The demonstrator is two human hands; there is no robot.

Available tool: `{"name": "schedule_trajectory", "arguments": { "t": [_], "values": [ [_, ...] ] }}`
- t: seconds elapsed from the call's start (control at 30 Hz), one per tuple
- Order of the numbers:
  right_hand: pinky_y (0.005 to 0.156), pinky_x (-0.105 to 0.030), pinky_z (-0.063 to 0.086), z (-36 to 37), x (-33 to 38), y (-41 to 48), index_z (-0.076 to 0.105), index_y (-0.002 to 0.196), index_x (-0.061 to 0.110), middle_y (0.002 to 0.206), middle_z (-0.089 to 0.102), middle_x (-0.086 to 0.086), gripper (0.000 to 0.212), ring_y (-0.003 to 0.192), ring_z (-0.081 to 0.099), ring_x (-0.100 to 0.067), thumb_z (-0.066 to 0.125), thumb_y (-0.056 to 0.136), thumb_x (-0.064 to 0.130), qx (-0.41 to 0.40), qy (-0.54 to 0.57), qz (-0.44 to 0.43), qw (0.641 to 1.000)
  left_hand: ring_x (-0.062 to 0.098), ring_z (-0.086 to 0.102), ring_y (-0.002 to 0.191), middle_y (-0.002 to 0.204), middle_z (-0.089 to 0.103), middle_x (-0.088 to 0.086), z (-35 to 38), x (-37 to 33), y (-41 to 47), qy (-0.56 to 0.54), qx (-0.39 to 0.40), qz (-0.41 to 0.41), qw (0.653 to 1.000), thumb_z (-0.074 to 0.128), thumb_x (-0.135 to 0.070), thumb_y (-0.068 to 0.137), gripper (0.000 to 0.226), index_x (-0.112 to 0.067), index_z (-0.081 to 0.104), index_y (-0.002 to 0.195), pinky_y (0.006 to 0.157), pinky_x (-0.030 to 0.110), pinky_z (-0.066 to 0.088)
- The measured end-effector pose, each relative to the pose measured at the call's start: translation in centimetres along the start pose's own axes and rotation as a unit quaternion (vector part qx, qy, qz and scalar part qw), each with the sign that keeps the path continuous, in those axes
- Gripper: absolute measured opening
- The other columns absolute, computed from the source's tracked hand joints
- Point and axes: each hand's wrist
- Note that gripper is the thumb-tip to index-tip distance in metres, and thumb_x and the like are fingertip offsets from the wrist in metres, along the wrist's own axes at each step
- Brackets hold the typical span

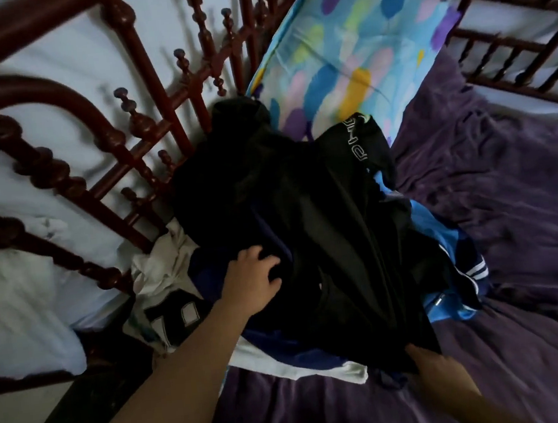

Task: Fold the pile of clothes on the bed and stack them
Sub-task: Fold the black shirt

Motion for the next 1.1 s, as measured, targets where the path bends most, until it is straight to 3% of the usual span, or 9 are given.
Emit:
{"name": "schedule_trajectory", "arguments": {
  "t": [0.13, 0.23, 0.33, 0.43, 0.53, 0.7, 0.87, 1.0, 1.1],
  "values": [
    [0.087, -0.028, 0.045, -0.6, 0.4, 0.7, 0.042, 0.135, 0.033, 0.131, 0.057, 0.005, 0.045, 0.116, 0.058, -0.018, 0.048, 0.09, 0.031, 0.028, 0.03, -0.006, 0.999, 0.026, 0.032, 0.132, 0.145, 0.033, 0.006, 4.2, -2.7, -2.8, 0.049, 0.077, -0.003, 0.996, 0.052, -0.039, 0.091, 0.036, -0.026, 0.057, 0.124, 0.1, 0.041, 0.033],
    [0.084, -0.033, 0.049, -5.9, 3.7, 3.3, 0.054, 0.129, 0.026, 0.126, 0.056, -0.001, 0.045, 0.115, 0.056, -0.022, 0.058, 0.084, 0.022, -0.152, 0.052, -0.09, 0.983, 0.025, 0.019, 0.142, 0.154, 0.024, 0.008, 5.9, -3.5, -5.5, 0.043, 0.029, -0.031, 0.998, 0.046, -0.033, 0.093, 0.034, -0.022, 0.056, 0.124, 0.105, 0.038, 0.031],
    [0.085, -0.042, 0.053, -11.6, 9.0, 6.5, 0.054, 0.132, 0.019, 0.138, 0.049, -0.009, 0.062, 0.127, 0.047, -0.03, 0.068, 0.072, 0.012, -0.319, 0.002, -0.229, 0.92, 0.026, 0.018, 0.144, 0.154, 0.024, 0.01, 6.5, -4.1, -7.5, 0.014, -0.028, -0.045, 0.999, 0.048, -0.027, 0.091, 0.029, -0.018, 0.058, 0.118, 0.105, 0.037, 0.033],
    [0.103, -0.042, 0.035, -14.8, 13.7, 10.1, 0.023, 0.15, 0.032, 0.161, 0.007, -0.01, 0.081, 0.148, 0.006, -0.029, 0.058, 0.078, 0.019, -0.276, -0.155, -0.272, 0.909, 0.035, 0.049, 0.124, 0.136, 0.05, 0.016, 7.5, -4.8, -9.0, -0.011, -0.101, 0.001, 0.995, 0.068, -0.02, 0.075, 0.024, -0.014, 0.067, 0.098, 0.087, 0.042, 0.049],
    [0.107, -0.043, 0.028, -15.6, 14.6, 12.8, 0.043, 0.139, 0.031, 0.161, 0.009, -0.006, 0.051, 0.148, 0.002, -0.025, 0.052, 0.088, 0.028, -0.221, -0.238, -0.254, 0.911, 0.031, 0.058, 0.107, 0.12, 0.058, 0.011, 10.5, -5.8, -10.7, 0.003, -0.067, 0.061, 0.996, 0.068, -0.039, 0.071, 0.036, -0.021, 0.067, 0.102, 0.079, 0.039, 0.051],
    [0.099, -0.041, 0.038, -16.7, 7.9, 11.4, 0.067, 0.109, 0.012, 0.139, 0.053, -0.001, 0.027, 0.131, 0.043, -0.025, 0.059, 0.085, 0.02, -0.314, 0.025, -0.169, 0.934, 0.028, 0.042, 0.116, 0.122, 0.052, 0.007, 13.4, -6.4, -11.1, 0.058, 0.094, -0.016, 0.994, 0.047, -0.038, 0.094, 0.03, -0.017, 0.061, 0.11, 0.092, 0.043, 0.034],
    [0.097, -0.037, 0.04, -19.4, 0.2, 6.2, 0.069, 0.108, 0.009, 0.136, 0.056, -0.001, 0.024, 0.125, 0.048, -0.026, 0.056, 0.088, 0.011, -0.399, 0.174, -0.048, 0.899, 0.024, 0.048, 0.113, 0.12, 0.057, 0.005, 8.1, -6.9, -9.0, -0.069, -0.042, 0.052, 0.995, 0.053, -0.035, 0.093, 0.03, -0.01, 0.067, 0.097, 0.092, 0.035, 0.042],
    [0.104, -0.03, 0.035, -24.2, -2.2, 0.8, 0.071, 0.102, 0.006, 0.137, 0.055, -0.005, 0.025, 0.127, 0.049, -0.024, 0.051, 0.088, 0.011, -0.462, 0.298, -0.041, 0.835, 0.019, 0.054, 0.122, 0.122, 0.064, 0.009, -1.5, -8.8, -8.3, -0.252, -0.138, 0.08, 0.954, 0.073, -0.018, 0.081, 0.02, 0.001, 0.071, 0.088, 0.102, 0.032, 0.042],
    [0.095, -0.024, 0.039, -28.4, -2.8, -4.0, 0.07, 0.108, 0.006, 0.126, 0.063, -0.01, 0.028, 0.117, 0.056, -0.022, 0.048, 0.09, 0.011, -0.514, 0.379, -0.044, 0.768, 0.006, 0.062, 0.072, 0.072, 0.066, -0.005, -8.6, -11.0, -9.5, -0.344, -0.176, 0.062, 0.92, 0.072, -0.015, 0.081, 0.017, -0.008, 0.062, 0.069, 0.066, 0.024, 0.047]
  ]
}}
Point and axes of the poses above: each hand's wrist, its own y-axis towards the middle knuckle, its own z-axis out of the palm, x = y × z
